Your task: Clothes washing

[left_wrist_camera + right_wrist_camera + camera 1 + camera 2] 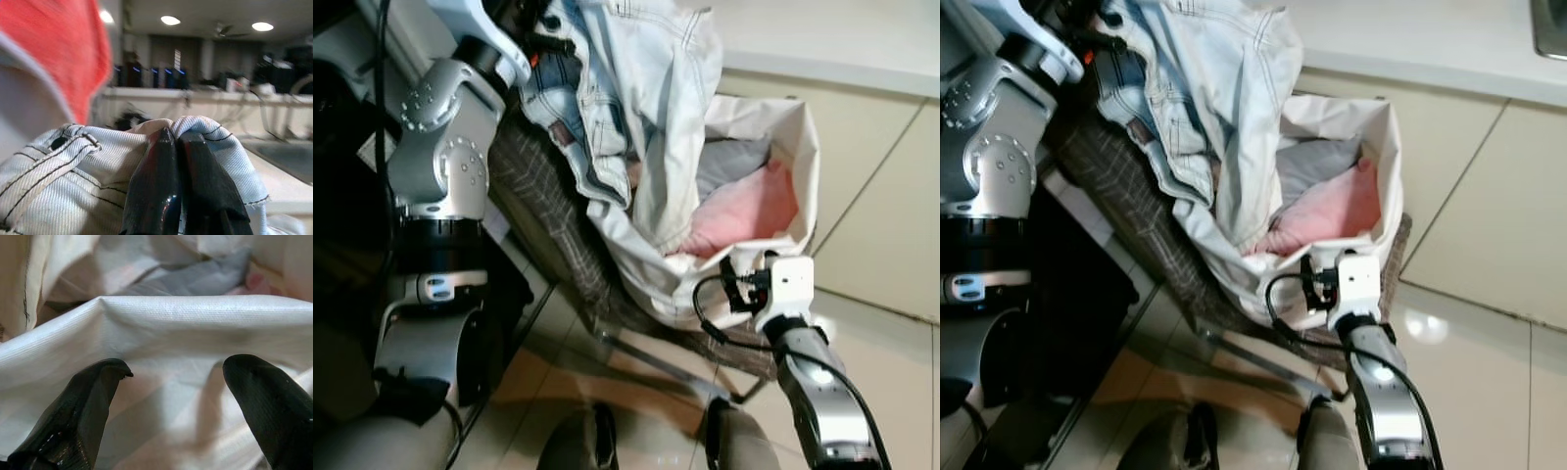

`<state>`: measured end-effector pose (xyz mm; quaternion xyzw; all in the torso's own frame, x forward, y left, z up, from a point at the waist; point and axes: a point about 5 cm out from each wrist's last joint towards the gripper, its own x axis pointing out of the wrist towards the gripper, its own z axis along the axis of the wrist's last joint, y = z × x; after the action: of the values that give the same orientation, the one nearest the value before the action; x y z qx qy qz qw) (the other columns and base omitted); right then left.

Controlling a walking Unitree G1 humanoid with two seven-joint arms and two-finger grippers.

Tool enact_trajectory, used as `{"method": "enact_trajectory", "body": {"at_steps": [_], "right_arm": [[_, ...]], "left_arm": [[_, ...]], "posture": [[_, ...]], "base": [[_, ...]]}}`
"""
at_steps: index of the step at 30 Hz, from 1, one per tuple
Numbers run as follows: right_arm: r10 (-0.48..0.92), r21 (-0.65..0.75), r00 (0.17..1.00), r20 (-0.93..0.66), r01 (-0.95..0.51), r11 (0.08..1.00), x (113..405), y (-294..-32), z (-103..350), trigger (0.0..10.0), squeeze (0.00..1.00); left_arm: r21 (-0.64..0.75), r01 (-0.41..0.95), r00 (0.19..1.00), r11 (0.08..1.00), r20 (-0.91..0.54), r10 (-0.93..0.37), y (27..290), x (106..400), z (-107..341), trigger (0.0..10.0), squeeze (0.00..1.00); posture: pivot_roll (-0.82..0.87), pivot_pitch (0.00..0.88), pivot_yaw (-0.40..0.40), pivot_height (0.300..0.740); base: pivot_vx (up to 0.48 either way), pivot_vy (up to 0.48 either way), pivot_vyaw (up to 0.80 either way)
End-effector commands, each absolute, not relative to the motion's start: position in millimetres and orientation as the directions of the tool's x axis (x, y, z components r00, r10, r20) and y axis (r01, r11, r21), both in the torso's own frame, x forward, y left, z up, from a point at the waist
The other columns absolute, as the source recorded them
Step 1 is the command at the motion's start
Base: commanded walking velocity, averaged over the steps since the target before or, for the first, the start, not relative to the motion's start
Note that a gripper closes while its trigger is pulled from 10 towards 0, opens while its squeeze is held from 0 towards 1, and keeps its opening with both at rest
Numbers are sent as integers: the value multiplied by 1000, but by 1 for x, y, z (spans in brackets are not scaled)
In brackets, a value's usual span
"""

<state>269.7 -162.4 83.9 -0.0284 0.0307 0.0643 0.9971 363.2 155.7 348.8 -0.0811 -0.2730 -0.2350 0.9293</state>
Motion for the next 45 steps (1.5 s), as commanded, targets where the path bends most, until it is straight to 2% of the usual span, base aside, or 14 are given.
{"method": "enact_trajectory", "body": {"at_steps": [1,7,8,10,13,15,20,27,28,29,32,36,40,45], "right_arm": [[168,-51,986,-16,-169,984,274,-155,90,10000,0],[181,-61,983,-2,-181,982,279,-156,91,10000,0],[183,-60,983,5,-183,981,283,-157,93,10000,55],[183,-60,983,7,-183,981,284,-157,93,10000,55],[187,-60,982,13,-186,981,287,-157,95,10000,110],[191,-61,981,18,-189,980,291,-158,95,10000,125],[196,-56,981,11,-195,979,293,-161,93,10000,137],[232,-54,973,12,-231,971,294,-157,91,10000,165],[235,-72,972,15,-233,970,295,-156,91,10000,149],[220,-93,976,8,-218,971,296,-158,90,10000,55],[183,-125,983,19,-180,976,299,-162,94,10000,16],[75,-224,977,199,-29,974,317,-177,144,10000,0],[-10,-261,913,407,126,957,340,-202,212,10000,0],[0,-259,919,393,111,960,350,-205,219,10000,0]], "left_arm": [[-9,425,679,905,665,-312,176,347,388,0,0],[-16,385,637,923,728,-253,191,336,414,0,0],[-15,363,631,932,740,-233,198,331,418,0,0],[-16,361,631,932,740,-232,199,331,417,0,0],[4,341,663,940,708,-244,201,330,403,0,0],[-37,295,721,955,664,-197,213,327,381,0,0],[-142,220,761,965,644,-78,222,318,362,0,0],[-147,262,816,954,561,-137,181,312,321,0,0],[-146,281,824,949,544,-160,173,312,315,0,0],[-145,317,833,937,515,-202,158,310,305,0,0],[-138,342,846,929,476,-241,142,309,293,0,0],[-106,357,872,928,395,-290,131,310,267,0,0],[0,321,921,947,231,-313,119,314,221,0,0],[32,299,941,954,153,-301,114,314,199,0,0]], "posture": [[-111,63,116,740],[-97,55,106,740],[-90,49,100,740],[-90,49,100,740],[-82,44,97,740],[-74,37,96,740],[-54,29,87,740],[-40,24,70,740],[-42,24,69,740],[-43,21,68,740],[-43,21,68,740],[-44,21,76,740],[-65,15,85,740],[-64,21,79,740]], "base": [[0,0,712],[0,0,695],[0,0,638],[0,0,638],[0,0,633],[0,0,616],[0,0,613],[0,0,611],[0,0,600],[0,0,0],[0,0,0],[0,0,0],[0,0,0],[0,0,0]]}}
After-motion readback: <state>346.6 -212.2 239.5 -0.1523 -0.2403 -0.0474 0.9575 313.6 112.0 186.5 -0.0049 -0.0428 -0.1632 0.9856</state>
